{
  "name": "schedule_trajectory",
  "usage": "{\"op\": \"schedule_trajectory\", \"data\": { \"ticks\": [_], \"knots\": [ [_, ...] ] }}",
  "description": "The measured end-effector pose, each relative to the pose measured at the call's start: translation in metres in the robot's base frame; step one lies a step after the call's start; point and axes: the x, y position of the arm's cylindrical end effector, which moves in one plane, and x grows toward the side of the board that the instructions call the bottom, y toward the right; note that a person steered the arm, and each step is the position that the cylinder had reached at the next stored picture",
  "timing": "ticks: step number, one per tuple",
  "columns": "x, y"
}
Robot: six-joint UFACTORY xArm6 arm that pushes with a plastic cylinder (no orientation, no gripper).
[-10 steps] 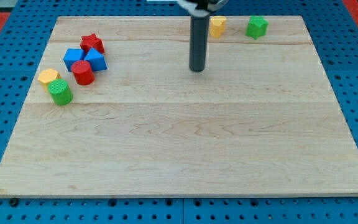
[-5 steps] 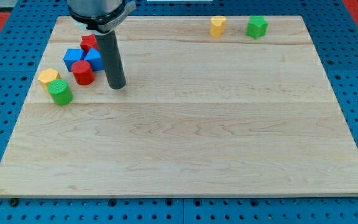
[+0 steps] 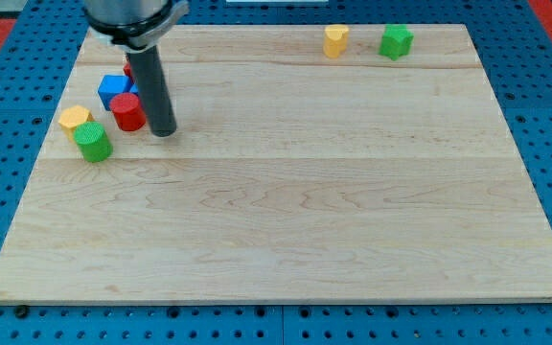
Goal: Move the blue triangle to the left side of the yellow heart
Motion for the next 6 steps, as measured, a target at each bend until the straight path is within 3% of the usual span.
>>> {"op": "schedule_trajectory", "data": {
  "ticks": [2, 6],
  "knots": [
    [0.013, -0.041],
    [-0.048, -0.023]
  ]
}}
